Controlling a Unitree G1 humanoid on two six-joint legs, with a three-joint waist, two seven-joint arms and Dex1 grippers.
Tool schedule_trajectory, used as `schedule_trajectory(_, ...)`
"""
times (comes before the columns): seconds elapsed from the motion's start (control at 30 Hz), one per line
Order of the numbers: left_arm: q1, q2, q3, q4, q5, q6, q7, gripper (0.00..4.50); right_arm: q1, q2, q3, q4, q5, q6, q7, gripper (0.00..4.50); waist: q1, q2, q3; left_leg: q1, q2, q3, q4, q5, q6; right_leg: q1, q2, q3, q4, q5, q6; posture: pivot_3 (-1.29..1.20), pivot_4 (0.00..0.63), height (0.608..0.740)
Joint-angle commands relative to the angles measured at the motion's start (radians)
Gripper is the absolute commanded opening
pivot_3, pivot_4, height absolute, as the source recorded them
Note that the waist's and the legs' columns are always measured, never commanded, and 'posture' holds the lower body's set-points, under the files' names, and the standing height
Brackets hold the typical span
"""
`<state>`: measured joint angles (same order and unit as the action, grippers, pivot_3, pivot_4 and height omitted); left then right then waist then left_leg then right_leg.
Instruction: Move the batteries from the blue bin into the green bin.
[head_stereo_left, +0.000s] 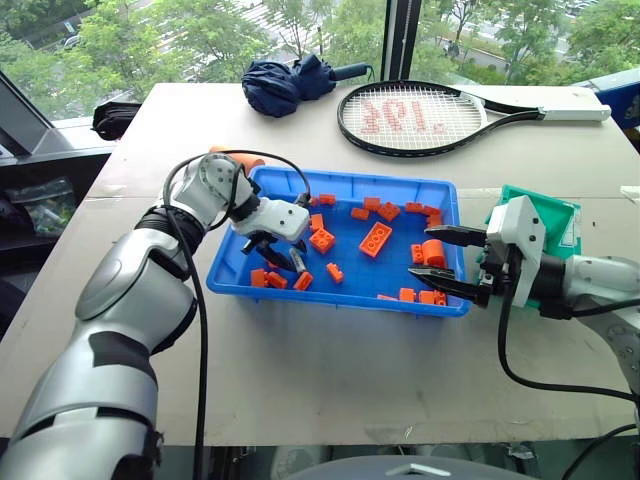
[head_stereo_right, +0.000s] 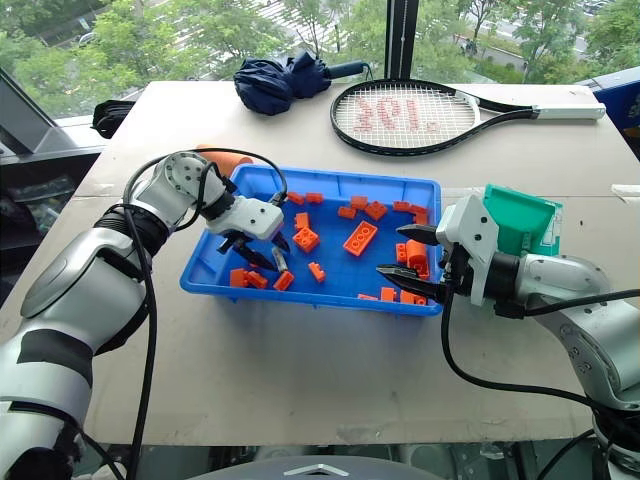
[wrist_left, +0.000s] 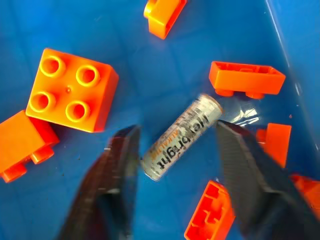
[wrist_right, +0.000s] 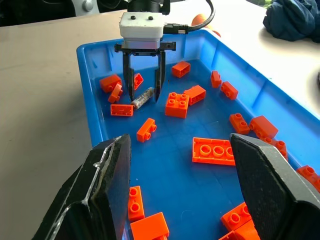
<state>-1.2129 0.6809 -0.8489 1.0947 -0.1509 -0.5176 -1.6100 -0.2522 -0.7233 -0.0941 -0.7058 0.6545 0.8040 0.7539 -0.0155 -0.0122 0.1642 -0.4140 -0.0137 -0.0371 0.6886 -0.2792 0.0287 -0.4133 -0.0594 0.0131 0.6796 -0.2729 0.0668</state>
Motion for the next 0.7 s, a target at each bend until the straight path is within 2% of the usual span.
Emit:
schedule_trajectory(0.03, 0.003, 0.025, -0.002, -0.029, -0.050, 0.019, -0.004, 0.30, 0.005, -0.013, -0.024, -0.036, 0.024, -0.012, -0.009, 3.12, 0.000, 0.000, 0.000, 0.000, 0.000, 0.000, 0.000, 0.000, 0.000, 0.000, 0.000, 0.000, 0.000, 0.000, 0.000, 0.00, 0.150, 0.740)
schedule_trajectory(0.07, 0.001, 0.032, 0.002, -0.039, -0.067, 0.030, -0.004, 0.03, 0.010, -0.016, -0.026, -0.037, 0.026, -0.014, -0.010, 3.12, 0.000, 0.000, 0.000, 0.000, 0.000, 0.000, 0.000, 0.000, 0.000, 0.000, 0.000, 0.000, 0.000, 0.000, 0.000, 0.00, 0.150, 0.740)
schedule_trajectory(0.17, 0.000, 0.060, 0.016, -0.089, -0.129, 0.074, -0.004, 0.03, 0.030, -0.027, -0.036, -0.037, 0.022, -0.022, -0.016, 3.12, -0.001, 0.000, 0.000, 0.000, 0.000, 0.000, 0.000, 0.000, 0.000, 0.000, 0.000, 0.000, 0.000, 0.000, 0.000, 0.00, 0.150, 0.740)
schedule_trajectory(0.3, -0.014, 0.123, 0.050, -0.220, -0.273, 0.217, -0.004, 0.03, 0.069, -0.041, -0.072, -0.049, 0.030, -0.028, -0.028, 3.12, -0.001, 0.000, 0.000, 0.000, 0.001, 0.000, 0.000, 0.000, 0.000, 0.000, 0.000, 0.000, 0.000, 0.000, 0.000, 0.00, 0.150, 0.740)
schedule_trajectory(0.4, -0.027, 0.120, 0.107, -0.284, -0.324, 0.284, -0.004, 0.03, 0.098, -0.047, -0.122, -0.061, 0.043, -0.020, -0.046, 3.12, 0.001, 0.000, 0.000, 0.000, 0.001, -0.001, 0.000, 0.000, 0.000, 0.000, 0.000, 0.000, 0.000, 0.000, 0.000, 0.00, 0.150, 0.740)
schedule_trajectory(0.53, -0.020, 0.028, 0.163, -0.329, -0.312, 0.326, -0.004, 0.03, 0.135, -0.063, -0.194, -0.066, 0.051, -0.017, -0.066, 3.12, 0.005, 0.000, 0.000, 0.000, 0.001, -0.001, 0.001, 0.000, 0.000, 0.001, 0.000, 0.000, 0.000, 0.000, 0.000, 0.00, 0.150, 0.740)
schedule_trajectory(0.7, -0.027, -0.134, 0.203, -0.244, -0.189, 0.243, -0.004, 0.03, 0.172, -0.075, -0.222, -0.075, 0.054, -0.021, -0.075, 3.12, 0.002, -0.001, 0.000, 0.000, 0.000, 0.000, 0.002, 0.000, 0.000, 0.002, -0.001, 0.000, 0.000, 0.000, 0.000, 0.00, 0.150, 0.740)
